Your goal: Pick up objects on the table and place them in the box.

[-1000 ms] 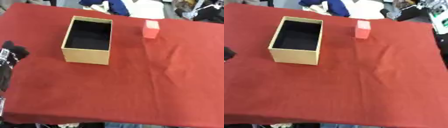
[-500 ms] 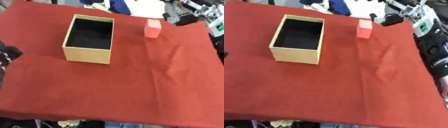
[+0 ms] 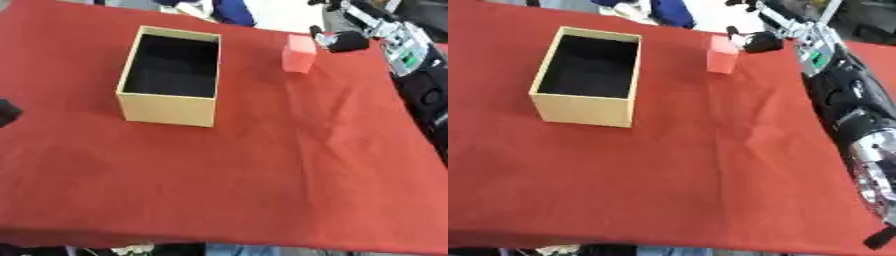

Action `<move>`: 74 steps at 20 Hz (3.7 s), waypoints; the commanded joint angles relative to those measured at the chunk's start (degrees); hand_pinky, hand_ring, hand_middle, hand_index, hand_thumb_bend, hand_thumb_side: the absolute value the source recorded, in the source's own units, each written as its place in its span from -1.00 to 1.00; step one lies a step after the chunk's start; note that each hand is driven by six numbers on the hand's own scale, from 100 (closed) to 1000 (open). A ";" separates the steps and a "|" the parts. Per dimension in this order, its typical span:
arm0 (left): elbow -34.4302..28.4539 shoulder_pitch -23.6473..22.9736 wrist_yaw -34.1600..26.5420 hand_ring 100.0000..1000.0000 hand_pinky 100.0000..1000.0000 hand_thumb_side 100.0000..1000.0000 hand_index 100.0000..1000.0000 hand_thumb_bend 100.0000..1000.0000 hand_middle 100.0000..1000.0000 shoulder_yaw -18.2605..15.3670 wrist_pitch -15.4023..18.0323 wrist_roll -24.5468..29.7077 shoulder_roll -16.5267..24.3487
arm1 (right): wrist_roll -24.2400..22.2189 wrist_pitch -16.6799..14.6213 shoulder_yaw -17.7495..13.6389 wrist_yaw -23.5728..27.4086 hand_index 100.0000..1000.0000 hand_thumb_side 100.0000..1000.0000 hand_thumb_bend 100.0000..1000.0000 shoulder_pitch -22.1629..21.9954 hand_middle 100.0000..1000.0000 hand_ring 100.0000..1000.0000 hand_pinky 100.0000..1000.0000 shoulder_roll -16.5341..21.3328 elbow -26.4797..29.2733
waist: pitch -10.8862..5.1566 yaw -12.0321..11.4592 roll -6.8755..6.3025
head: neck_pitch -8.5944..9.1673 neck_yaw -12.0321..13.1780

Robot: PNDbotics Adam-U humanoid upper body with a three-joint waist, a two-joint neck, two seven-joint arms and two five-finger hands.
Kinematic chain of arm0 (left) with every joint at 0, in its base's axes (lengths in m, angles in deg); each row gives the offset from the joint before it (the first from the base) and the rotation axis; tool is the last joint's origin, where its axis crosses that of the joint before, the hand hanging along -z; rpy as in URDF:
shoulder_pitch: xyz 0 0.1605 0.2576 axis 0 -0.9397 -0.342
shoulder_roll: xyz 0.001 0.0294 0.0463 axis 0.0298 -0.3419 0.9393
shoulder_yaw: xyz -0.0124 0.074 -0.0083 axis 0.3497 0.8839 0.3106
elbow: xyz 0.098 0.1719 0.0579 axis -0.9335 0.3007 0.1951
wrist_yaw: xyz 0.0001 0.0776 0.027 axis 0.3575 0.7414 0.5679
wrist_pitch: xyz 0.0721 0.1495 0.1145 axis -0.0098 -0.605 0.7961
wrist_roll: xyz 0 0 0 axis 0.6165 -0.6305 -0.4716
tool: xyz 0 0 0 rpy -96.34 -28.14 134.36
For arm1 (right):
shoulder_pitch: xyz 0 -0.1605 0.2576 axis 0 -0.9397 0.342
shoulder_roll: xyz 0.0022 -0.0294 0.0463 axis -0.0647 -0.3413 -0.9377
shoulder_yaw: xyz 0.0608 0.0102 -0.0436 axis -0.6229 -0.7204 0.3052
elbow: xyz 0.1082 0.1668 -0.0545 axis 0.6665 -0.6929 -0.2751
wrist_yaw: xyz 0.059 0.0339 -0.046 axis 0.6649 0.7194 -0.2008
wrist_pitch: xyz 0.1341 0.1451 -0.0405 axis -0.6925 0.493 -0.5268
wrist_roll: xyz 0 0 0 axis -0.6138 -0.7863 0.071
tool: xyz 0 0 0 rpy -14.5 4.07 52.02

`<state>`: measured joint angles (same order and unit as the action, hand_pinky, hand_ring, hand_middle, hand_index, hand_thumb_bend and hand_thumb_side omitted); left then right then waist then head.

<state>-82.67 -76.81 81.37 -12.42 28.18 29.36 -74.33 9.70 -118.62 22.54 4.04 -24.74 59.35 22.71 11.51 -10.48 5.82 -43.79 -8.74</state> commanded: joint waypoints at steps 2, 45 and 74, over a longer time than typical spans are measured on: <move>-1.37 0.85 -0.19 0.36 0.68 0.48 0.20 -0.63 0.05 0.09 0.25 0.19 1.14 | 2.45 0.36 -0.52 -2.12 0.95 -0.19 -0.47 1.30 0.80 1.00 0.78 2.03 -1.10 | -0.50 -0.46 -0.31 | 0.65 -0.93; -1.64 0.82 1.83 0.38 0.68 0.51 0.20 -0.65 0.05 0.42 2.07 0.83 0.00 | 13.85 0.54 -1.01 -7.84 0.33 -0.62 -0.53 0.18 -0.27 0.68 0.55 2.57 -2.01 | 4.02 -1.70 -2.60 | 3.50 -4.40; -0.77 -0.06 -0.34 0.38 0.68 0.46 0.20 -0.62 0.05 1.16 1.06 1.70 0.65 | 5.77 -3.44 1.54 -2.54 0.26 -1.00 -0.38 6.87 -0.40 0.62 0.54 -8.96 5.05 | -1.55 -1.54 -2.31 | 1.79 -4.89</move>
<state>-82.66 -77.20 81.35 -11.36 29.18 30.91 -74.89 15.99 -121.99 23.99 1.56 -19.58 50.23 26.38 10.97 -12.09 3.98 -41.76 -13.39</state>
